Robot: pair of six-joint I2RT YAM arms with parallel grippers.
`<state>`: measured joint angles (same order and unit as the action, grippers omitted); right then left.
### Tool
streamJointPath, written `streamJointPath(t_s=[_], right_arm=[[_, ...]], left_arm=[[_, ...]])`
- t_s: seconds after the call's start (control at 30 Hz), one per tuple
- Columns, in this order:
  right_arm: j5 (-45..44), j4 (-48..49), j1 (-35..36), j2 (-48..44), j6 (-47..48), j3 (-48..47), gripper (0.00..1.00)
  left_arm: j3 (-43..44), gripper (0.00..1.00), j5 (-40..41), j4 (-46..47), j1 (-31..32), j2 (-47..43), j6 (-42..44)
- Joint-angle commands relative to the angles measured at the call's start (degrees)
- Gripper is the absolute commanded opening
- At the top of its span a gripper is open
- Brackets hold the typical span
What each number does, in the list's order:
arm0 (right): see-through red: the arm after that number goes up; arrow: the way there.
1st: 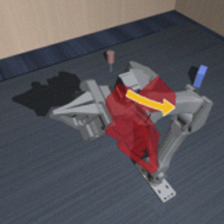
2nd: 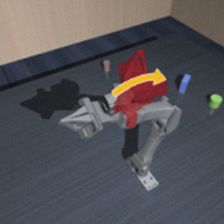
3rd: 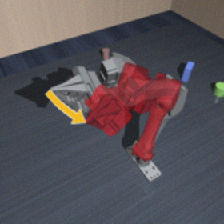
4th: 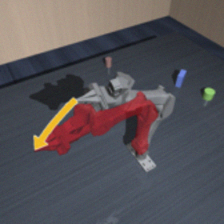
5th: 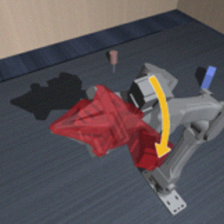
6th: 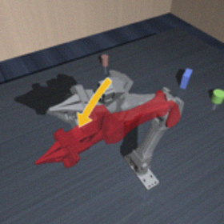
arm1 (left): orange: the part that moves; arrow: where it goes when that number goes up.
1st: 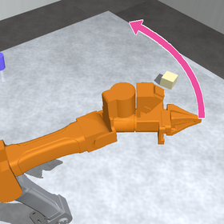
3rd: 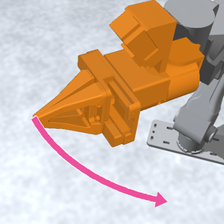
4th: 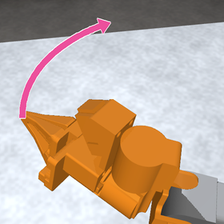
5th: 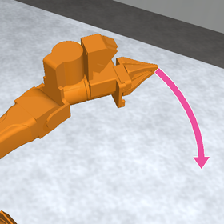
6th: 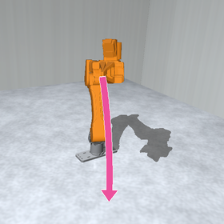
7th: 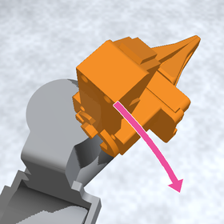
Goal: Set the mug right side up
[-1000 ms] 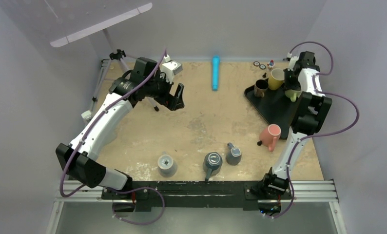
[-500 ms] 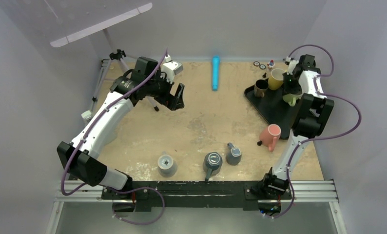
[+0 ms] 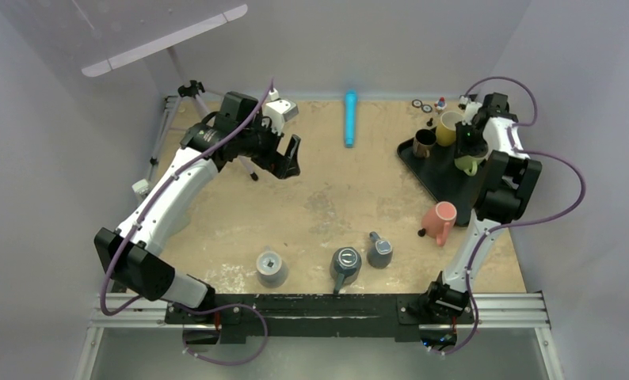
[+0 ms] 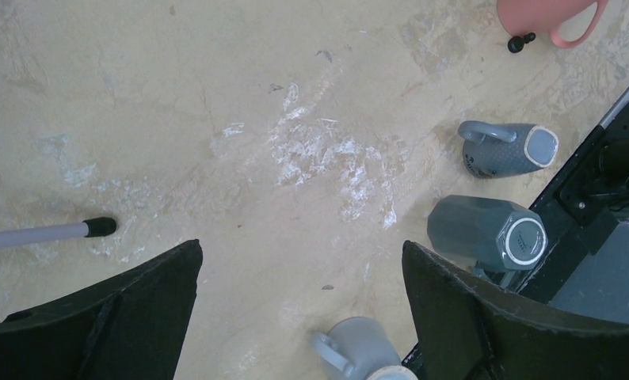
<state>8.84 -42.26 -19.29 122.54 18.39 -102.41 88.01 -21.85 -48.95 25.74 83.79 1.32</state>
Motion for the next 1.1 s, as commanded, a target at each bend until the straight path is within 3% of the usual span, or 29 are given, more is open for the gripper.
streamJointPath(t_s=[0.0,0.07,0.33,0.37,0.4,0.5,0.67,0.77,1.07], right_arm=[[-0.4,3.4,-0.2,-1.9,0.7,-1.9,0.31],[-0.8,3.5,-0.1,-3.0,-0.1,-2.0,0.41],[-8.3,3.0,0.5,-10.8,-5.9,-3.9,0.63],[-8.6,2.6,0.8,-12.0,-7.0,-4.0,0.81],[-9.7,2.4,1.1,-13.3,-7.9,-3.8,0.92],[-13.2,2.0,3.4,-17.8,-10.9,-2.6,0.94],[-16.4,1.4,11.9,-25.0,-12.3,2.2,0.94],[-14.0,1.0,15.9,-28.9,-13.5,5.1,0.94],[-9.1,4.7,24.7,-39.8,-16.6,20.2,0.93]], left_arm=[[3.0,1.0,-0.5,0.7,-0.2,0.2,1.1],[2.7,1.0,-0.3,0.5,-0.2,-0.2,1.7],[-0.7,1.0,1.1,-2.3,0.4,-2.9,2.7],[-1.3,1.0,2.2,-3.8,0.4,-3.4,2.6],[-1.9,1.0,3.6,-5.5,0.4,-4.0,2.4],[-5.4,0.99,2.4,-11.7,0.4,-6.4,5.2],[-10.1,0.97,-6.2,-21.2,2.8,-11.4,21.3],[-12.5,1.0,-6.0,-26.6,6.7,-12.3,27.8],[-22.9,1.0,0.5,-18.9,22.3,-16.0,33.8]])
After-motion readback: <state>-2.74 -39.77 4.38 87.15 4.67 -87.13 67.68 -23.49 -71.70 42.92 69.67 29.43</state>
